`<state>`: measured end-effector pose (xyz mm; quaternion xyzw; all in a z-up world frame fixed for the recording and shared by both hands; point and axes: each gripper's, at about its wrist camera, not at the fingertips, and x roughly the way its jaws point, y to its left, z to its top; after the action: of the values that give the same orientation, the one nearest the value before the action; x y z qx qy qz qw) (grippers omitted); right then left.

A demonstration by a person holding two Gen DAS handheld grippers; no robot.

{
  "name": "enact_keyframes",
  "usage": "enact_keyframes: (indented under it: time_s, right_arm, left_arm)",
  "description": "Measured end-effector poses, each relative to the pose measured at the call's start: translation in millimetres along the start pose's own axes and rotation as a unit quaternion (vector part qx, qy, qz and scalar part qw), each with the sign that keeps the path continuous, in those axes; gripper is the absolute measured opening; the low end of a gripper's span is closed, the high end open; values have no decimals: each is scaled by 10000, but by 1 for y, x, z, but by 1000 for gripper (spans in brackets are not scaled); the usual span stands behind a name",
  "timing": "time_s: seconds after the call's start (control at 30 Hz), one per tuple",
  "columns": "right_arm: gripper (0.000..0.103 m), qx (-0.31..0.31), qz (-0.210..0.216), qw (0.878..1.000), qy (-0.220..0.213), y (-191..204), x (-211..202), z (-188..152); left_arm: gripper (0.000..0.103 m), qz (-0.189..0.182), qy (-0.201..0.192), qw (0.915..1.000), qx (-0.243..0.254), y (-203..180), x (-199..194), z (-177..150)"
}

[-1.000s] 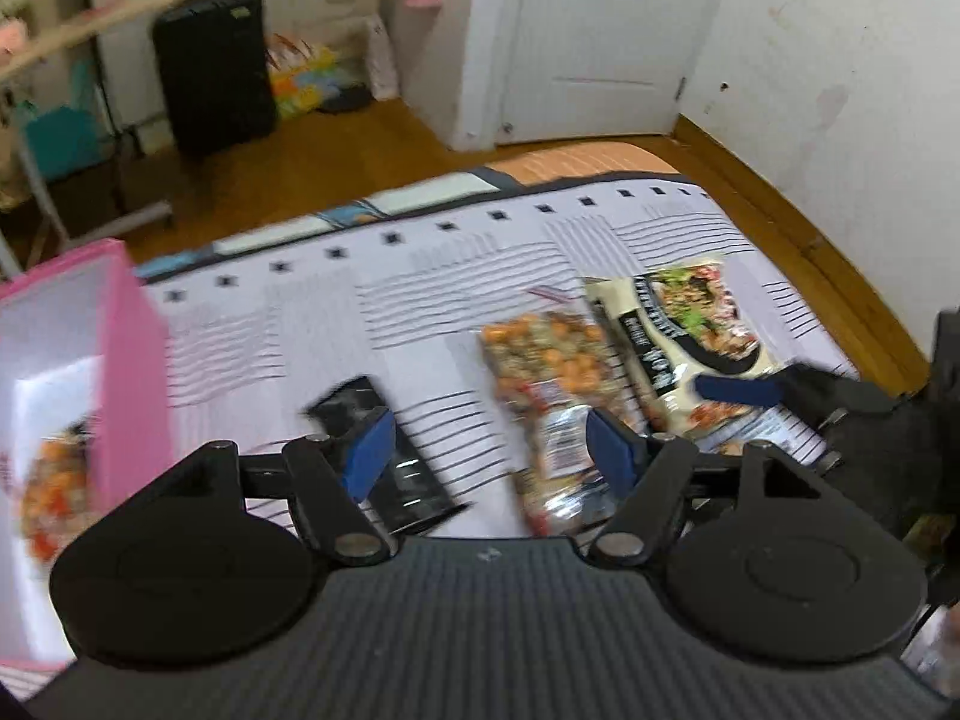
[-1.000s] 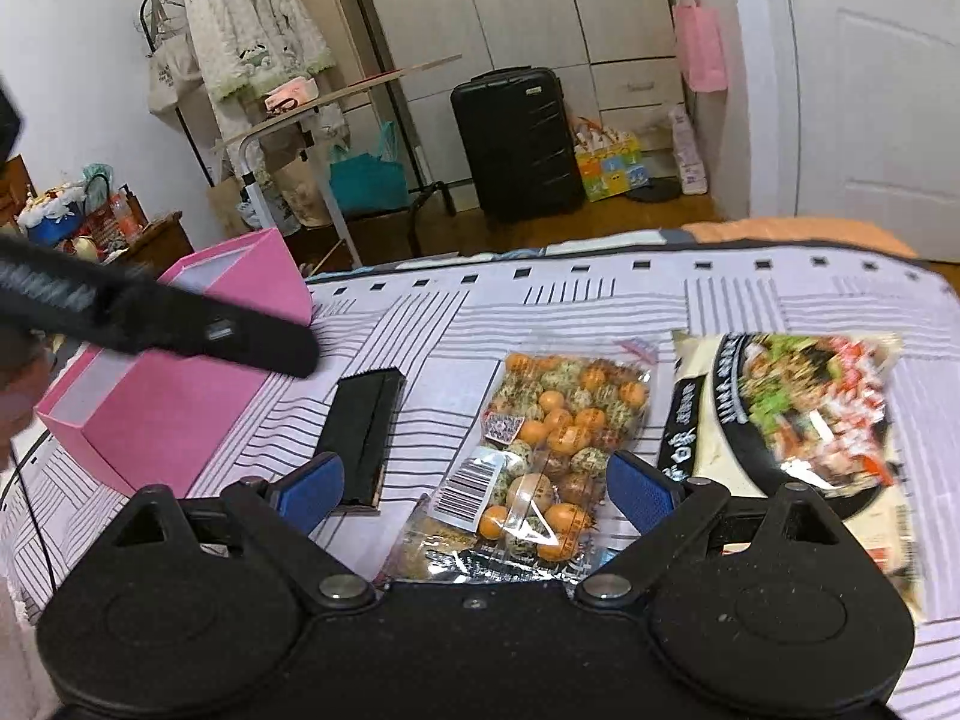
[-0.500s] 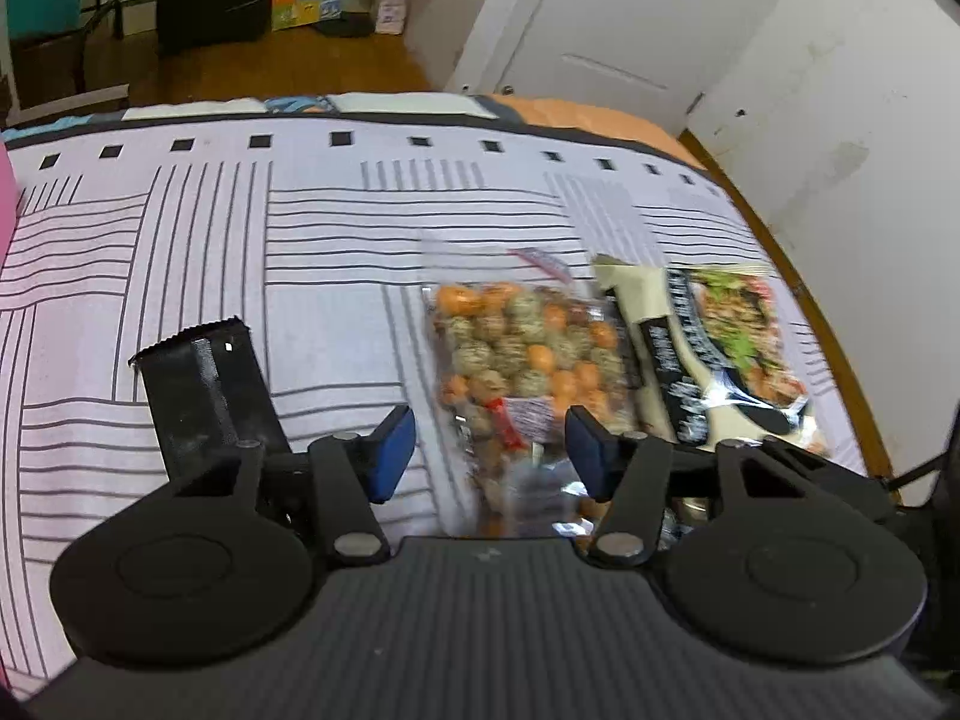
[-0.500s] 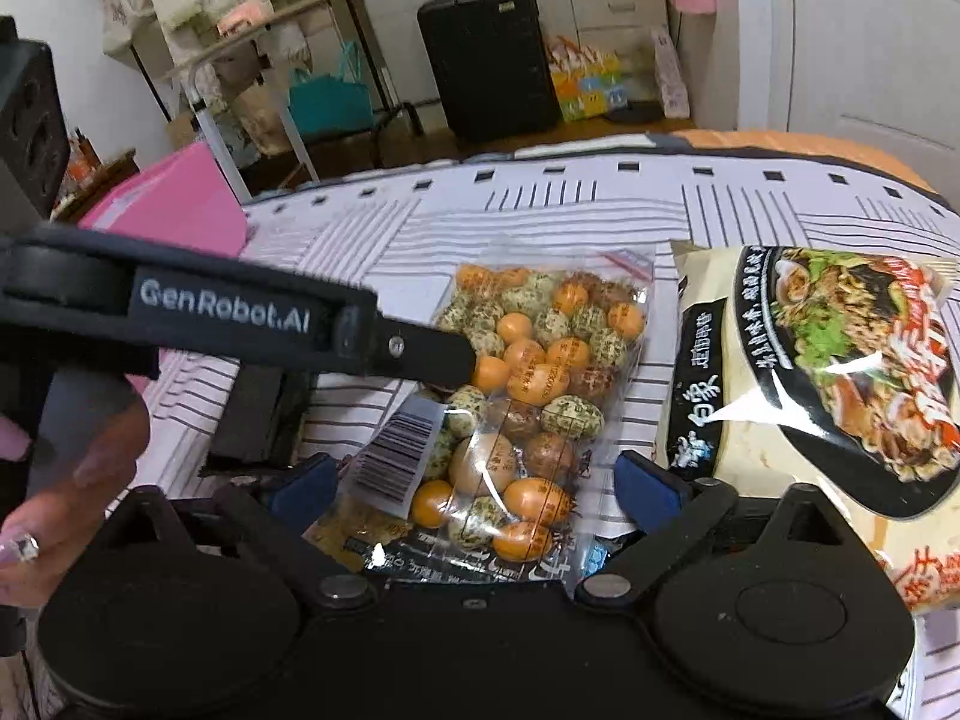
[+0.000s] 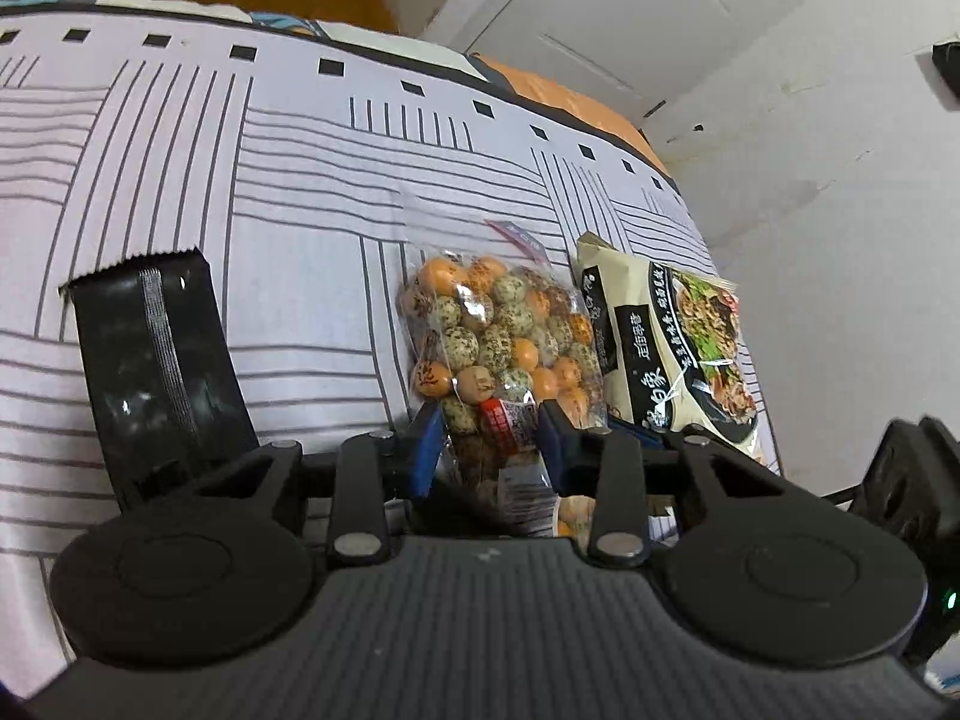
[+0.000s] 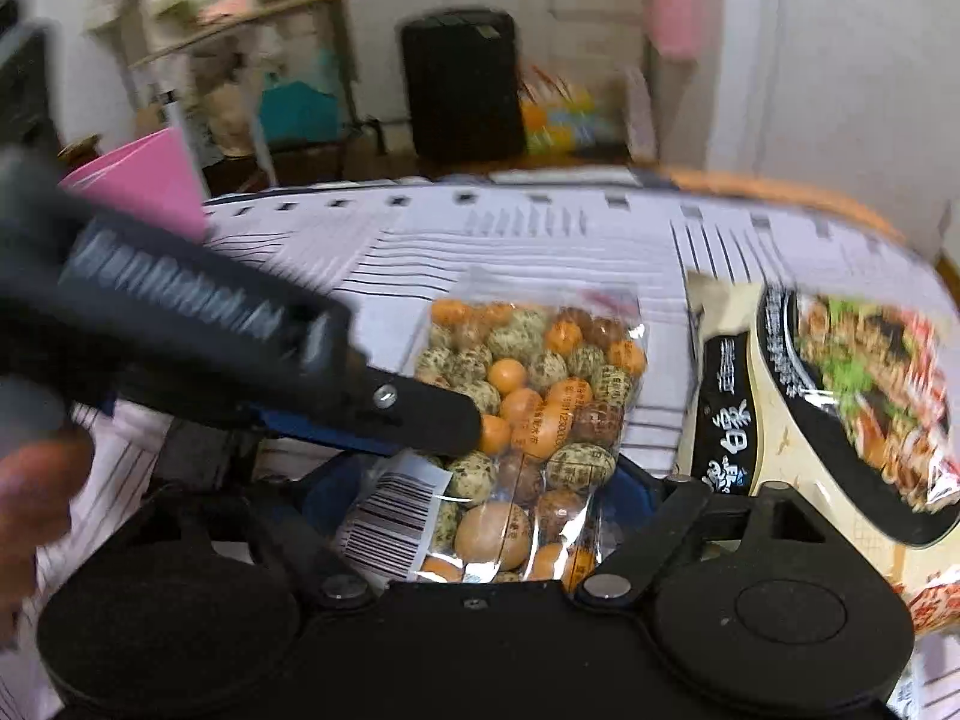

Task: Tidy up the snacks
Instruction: 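Move the left tool to the second clear peanut bag and grasp it, then lift the peanut bag into the pink box and open the left tool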

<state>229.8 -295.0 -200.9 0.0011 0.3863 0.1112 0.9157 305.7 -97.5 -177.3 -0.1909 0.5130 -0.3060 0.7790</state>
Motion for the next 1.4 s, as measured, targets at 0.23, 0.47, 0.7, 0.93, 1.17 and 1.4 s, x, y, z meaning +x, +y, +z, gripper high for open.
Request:
enact_keyframes:
  time_s: [0.23,0.47,0.7,0.93,1.17,1.4]
  right_arm:
    - [80,-226,7,9995,-212,9,-29,-4]
    - [79,48,126,9989,-440,17,-65,-8]
    - [78,119,253,9996,10,36,-84,-15]
    - [78,-33,454,9990,13,59,-115,-22]
    - [78,-231,595,9979,70,89,-150,-19]
    - [78,-815,552,9949,-209,123,-181,-4]
  left_arm:
    - [34,12,-25,9999,-118,-7,-21,-14]
    - [37,324,-157,9987,373,-40,-51,-19]
    - [37,576,96,9971,481,-54,-76,-40]
    - [37,776,154,9962,354,-59,-110,-67]
    - [37,980,249,9944,309,-73,-156,-84]
    - [38,929,-43,9952,299,-82,-209,-96]
